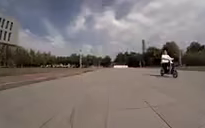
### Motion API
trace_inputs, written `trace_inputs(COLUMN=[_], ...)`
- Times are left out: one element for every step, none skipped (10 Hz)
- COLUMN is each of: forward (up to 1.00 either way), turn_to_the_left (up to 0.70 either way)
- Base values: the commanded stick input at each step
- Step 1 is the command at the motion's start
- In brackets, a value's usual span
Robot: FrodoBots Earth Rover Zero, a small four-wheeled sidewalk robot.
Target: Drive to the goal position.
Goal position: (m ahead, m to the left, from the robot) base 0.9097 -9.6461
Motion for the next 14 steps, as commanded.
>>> trace_inputs(forward=[1.00,1.00,1.00,1.00,1.00,1.00,1.00,1.00,1.00,1.00,1.00,1.00,1.00,1.00], turn_to_the_left=[0.00,0.00,0.00,0.00,0.00,0.00,0.00,0.00,0.00,0.00,0.00,0.00,0.00,0.00])
